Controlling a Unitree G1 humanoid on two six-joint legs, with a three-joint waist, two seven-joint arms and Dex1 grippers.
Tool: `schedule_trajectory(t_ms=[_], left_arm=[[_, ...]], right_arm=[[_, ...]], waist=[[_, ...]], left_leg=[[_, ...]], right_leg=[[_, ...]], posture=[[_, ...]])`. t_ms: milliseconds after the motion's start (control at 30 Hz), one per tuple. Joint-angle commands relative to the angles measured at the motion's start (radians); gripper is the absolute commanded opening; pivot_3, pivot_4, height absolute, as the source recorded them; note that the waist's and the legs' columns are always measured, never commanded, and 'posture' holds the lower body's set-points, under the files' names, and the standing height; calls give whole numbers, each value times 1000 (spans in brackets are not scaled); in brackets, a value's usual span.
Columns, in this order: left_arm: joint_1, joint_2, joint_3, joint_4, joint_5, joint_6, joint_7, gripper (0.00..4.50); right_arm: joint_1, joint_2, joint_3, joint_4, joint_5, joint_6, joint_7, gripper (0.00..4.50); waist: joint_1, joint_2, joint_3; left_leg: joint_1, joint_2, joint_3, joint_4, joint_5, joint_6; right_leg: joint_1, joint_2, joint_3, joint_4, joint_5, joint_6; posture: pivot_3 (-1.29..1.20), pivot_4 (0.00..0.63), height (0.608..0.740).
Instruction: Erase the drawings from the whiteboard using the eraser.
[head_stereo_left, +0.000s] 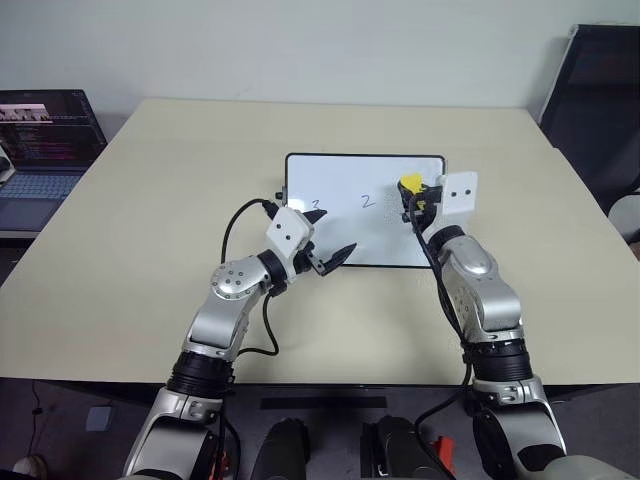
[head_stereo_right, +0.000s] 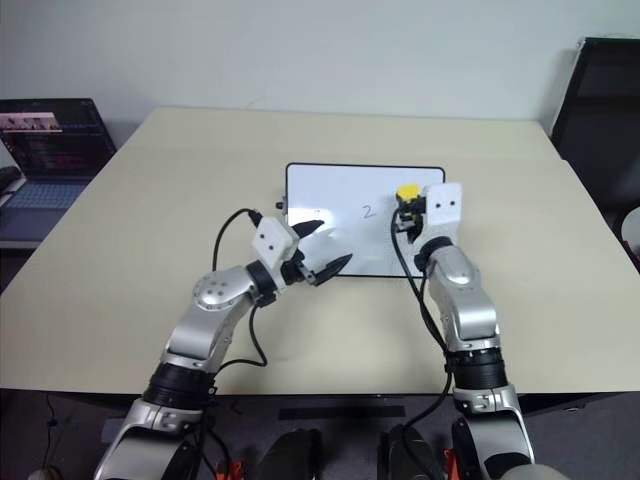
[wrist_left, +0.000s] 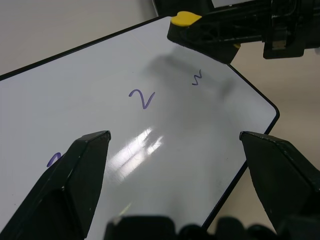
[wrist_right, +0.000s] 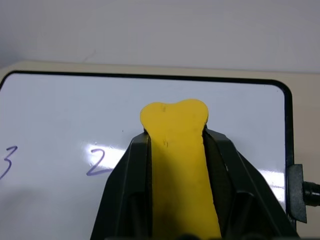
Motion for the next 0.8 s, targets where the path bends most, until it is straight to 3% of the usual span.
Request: schedule_trajectory(t_ms=[33, 467, 800], left_arm=[[-26, 4, 12, -41, -3, 2, 4, 4500], [-40, -3, 13, -42, -4, 8, 12, 4500], [-26, 0, 21, -50, -6, 12, 16, 4500]], right_arm=[[7, -17, 22, -6, -33, 59, -7, 1102], [56, -23, 56, -51, -85, 212, -29, 1102], [179, -61, 34, -226, -66, 333, -1, 1102]], waist=[[0, 0, 0], [-1, 0, 0], [1, -1, 0]], left_leg=[[0, 0, 0, 0, 0, 0], [0, 0, 0, 1, 0, 0], [0, 0, -1, 1, 0, 0]], right_leg=[[0, 0, 0, 0, 0, 0], [0, 0, 0, 0, -2, 3], [1, 0, 0, 0, -3, 5]], posture=[[0, 150, 740], [0, 150, 740], [0, 150, 740]])
